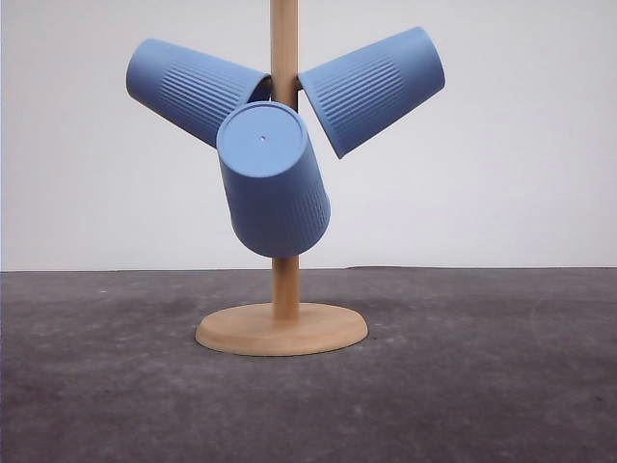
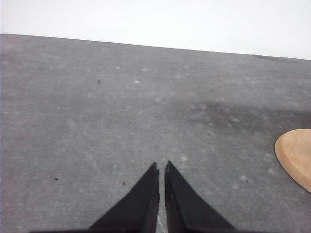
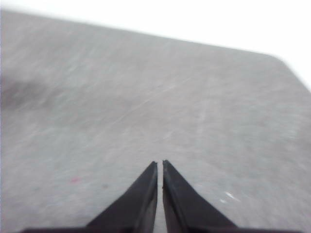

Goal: Place three cups

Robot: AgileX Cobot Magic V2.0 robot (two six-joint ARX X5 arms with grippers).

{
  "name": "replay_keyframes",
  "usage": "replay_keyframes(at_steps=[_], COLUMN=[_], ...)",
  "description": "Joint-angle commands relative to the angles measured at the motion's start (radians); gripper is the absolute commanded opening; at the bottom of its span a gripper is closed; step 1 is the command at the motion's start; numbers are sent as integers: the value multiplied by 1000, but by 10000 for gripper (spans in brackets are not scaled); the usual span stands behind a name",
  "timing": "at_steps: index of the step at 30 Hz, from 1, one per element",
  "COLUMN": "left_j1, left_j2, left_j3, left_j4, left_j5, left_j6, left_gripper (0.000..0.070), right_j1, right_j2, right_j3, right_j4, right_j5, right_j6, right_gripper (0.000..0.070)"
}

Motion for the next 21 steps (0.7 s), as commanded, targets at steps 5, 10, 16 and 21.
replay_keyframes(at_steps=[5,10,16,21], left_j1=[1,1,1,1], left_j2=[0,0,0,0], left_j3=[-14,-14,-13,-13], left_j4=[-4,-4,-4,-4], left_j5=[-2,-2,-2,-2], left_j6=[-3,-3,-3,-3], left_gripper=[0,0,0,0], right_j1=[-11,-11,-8,-8], right_j2=[-129,-145,-145,-145], right_j3=[-138,-137,-137,-137], right_j4=[51,107,132,130], right_j5=[0,24,24,24], right_j6=[70,60,60,60], right_gripper=[13,13,13,13])
